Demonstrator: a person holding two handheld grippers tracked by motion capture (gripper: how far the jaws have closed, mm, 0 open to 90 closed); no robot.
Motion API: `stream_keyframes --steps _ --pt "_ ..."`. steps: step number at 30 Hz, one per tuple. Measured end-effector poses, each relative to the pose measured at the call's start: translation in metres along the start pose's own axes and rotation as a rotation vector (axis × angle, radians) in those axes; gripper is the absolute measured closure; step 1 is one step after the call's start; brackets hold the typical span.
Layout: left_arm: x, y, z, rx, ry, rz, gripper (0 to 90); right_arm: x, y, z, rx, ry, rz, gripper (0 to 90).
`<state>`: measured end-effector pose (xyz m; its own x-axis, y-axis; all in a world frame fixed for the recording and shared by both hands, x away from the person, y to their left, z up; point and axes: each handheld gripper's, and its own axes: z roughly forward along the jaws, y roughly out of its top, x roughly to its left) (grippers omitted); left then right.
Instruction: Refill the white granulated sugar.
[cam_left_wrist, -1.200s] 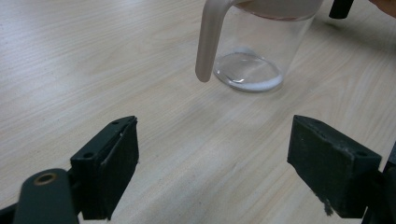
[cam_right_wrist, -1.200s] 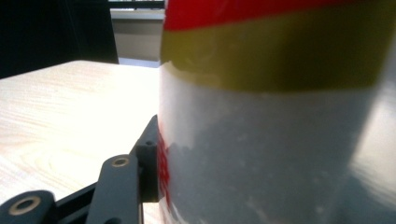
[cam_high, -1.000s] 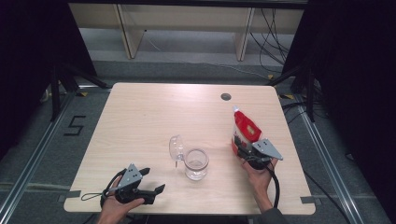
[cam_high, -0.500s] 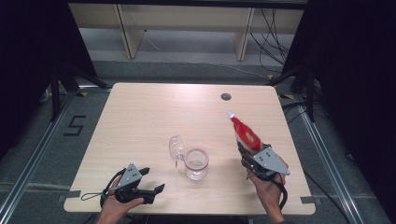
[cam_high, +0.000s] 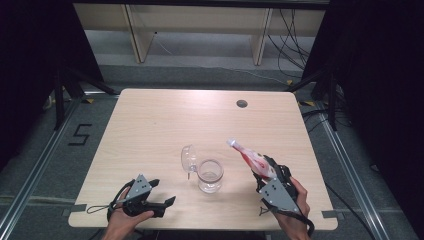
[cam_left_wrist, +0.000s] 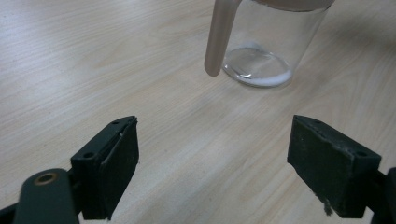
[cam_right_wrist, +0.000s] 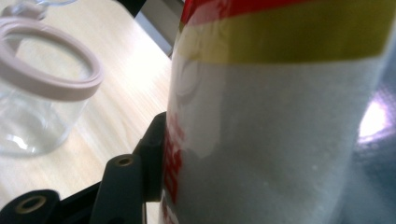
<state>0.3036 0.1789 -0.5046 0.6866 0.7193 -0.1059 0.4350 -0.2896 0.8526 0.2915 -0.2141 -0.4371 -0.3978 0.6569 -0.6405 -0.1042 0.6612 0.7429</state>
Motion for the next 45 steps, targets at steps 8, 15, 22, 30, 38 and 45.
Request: stream_keyframes --steps 8,15,22,30,38,45 --pt "0.000 0.000 0.001 -0.006 -0.002 -0.011 16.3 0.013 0.007 -0.012 0.051 -0.005 -0.230 49.6" --pt "0.002 -0.001 0.002 0.005 0.010 -0.010 16.3 0.026 0.010 -0.014 0.098 -0.019 -0.448 49.7" --pt "0.002 -0.001 0.002 0.008 0.011 0.004 16.3 0.034 0.013 -0.012 0.119 -0.006 -0.561 49.8" --pt "0.003 -0.002 0.004 0.006 0.007 0.003 16.3 0.041 0.017 -0.005 0.137 -0.021 -0.747 49.9" --pt "0.002 -0.002 0.003 0.004 0.010 -0.023 16.3 0.042 0.016 0.006 0.160 -0.020 -0.885 50.2" --pt "0.003 -0.002 0.004 0.013 0.013 -0.016 16.3 0.041 0.015 0.009 0.168 -0.035 -0.964 50.5"
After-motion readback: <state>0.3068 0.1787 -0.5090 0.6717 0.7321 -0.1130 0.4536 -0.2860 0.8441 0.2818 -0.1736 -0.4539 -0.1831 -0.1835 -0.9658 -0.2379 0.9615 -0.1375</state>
